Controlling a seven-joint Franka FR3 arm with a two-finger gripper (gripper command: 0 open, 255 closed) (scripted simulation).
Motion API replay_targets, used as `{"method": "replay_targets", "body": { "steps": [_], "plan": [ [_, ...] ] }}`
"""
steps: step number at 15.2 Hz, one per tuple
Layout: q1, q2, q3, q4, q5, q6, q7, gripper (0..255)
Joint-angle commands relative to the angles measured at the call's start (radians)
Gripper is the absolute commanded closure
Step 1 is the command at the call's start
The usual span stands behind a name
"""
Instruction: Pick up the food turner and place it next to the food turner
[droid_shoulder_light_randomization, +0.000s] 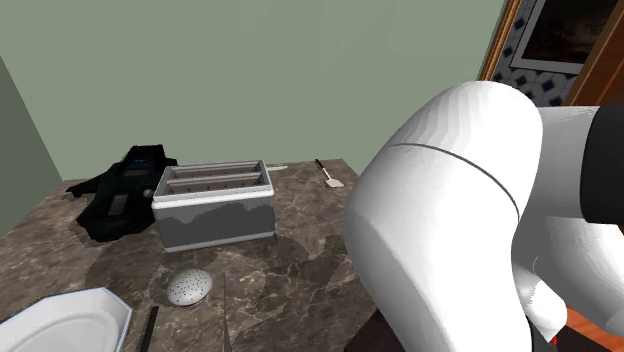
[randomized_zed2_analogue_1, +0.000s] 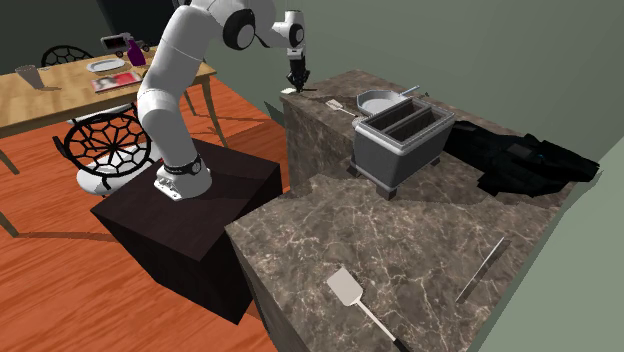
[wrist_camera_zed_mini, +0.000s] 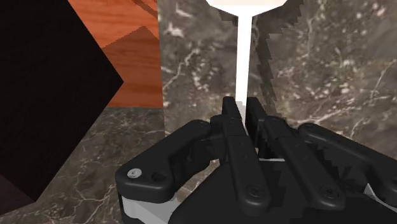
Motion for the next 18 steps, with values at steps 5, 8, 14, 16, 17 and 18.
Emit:
{"method": "replay_targets", "body": {
  "steps": [5,8,14,16,17,18],
  "plan": [
    [0.007,0.028,-0.013,-0.01,-0.018,0.035,0.012,255],
    [0.007,0.028,-0.013,-0.01,-0.018,0.035,0.012,255],
    [0.007,0.028,-0.013,-0.01,-0.018,0.035,0.012,0],
    [0.007,0.028,-0.013,-0.01,-0.018,0.035,0.012,0],
    [0.004,0.011,-0.005,-0.003,-0.007,0.013,0.006,0],
    [0.002,-0.005,0.003,0.006,0.004,-0.011,-0.001,0]
  ]
}}
